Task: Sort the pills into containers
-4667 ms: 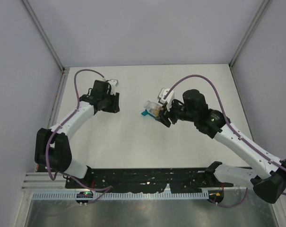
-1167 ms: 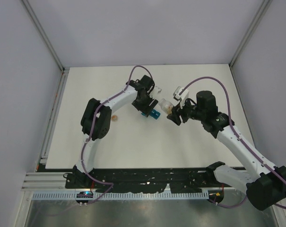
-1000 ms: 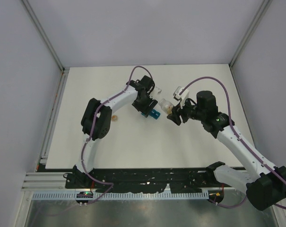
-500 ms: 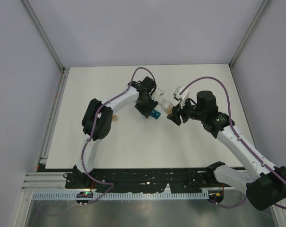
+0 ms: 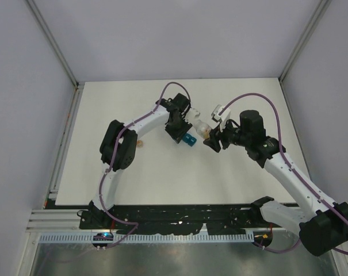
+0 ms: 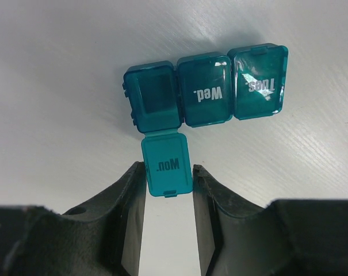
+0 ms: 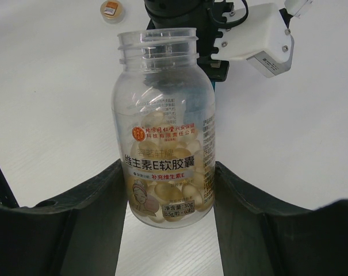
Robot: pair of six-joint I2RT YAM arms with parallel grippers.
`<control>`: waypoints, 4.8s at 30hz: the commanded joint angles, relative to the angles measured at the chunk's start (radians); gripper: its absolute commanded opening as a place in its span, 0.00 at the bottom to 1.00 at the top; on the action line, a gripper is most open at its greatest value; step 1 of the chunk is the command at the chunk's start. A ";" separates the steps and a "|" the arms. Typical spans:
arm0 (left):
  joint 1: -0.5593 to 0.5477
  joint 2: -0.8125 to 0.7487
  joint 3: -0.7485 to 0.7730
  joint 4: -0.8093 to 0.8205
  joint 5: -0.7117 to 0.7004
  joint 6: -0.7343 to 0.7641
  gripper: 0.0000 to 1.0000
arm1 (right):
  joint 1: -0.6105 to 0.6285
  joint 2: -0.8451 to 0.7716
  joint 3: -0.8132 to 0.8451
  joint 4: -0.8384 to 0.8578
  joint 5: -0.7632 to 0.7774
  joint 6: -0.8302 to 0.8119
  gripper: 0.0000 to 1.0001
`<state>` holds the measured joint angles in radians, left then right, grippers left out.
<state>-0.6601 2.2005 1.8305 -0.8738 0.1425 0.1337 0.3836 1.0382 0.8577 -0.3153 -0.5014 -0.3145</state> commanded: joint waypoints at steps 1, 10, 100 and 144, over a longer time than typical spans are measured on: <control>-0.006 -0.033 0.003 -0.011 0.017 0.036 0.38 | -0.005 -0.024 0.006 0.036 -0.022 0.008 0.05; -0.006 -0.131 -0.099 -0.008 0.012 0.118 0.36 | -0.006 -0.018 0.006 0.036 -0.025 0.008 0.05; 0.290 -0.940 -0.751 0.343 0.299 0.170 0.78 | 0.070 0.308 0.147 -0.249 0.006 -0.325 0.06; 0.320 -0.957 -0.870 0.645 0.644 -0.015 0.88 | 0.205 0.508 0.316 -0.226 -0.077 -0.373 0.05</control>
<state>-0.3447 1.2064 0.9268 -0.3386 0.6514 0.2016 0.5835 1.6279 1.1610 -0.5976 -0.5076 -0.7452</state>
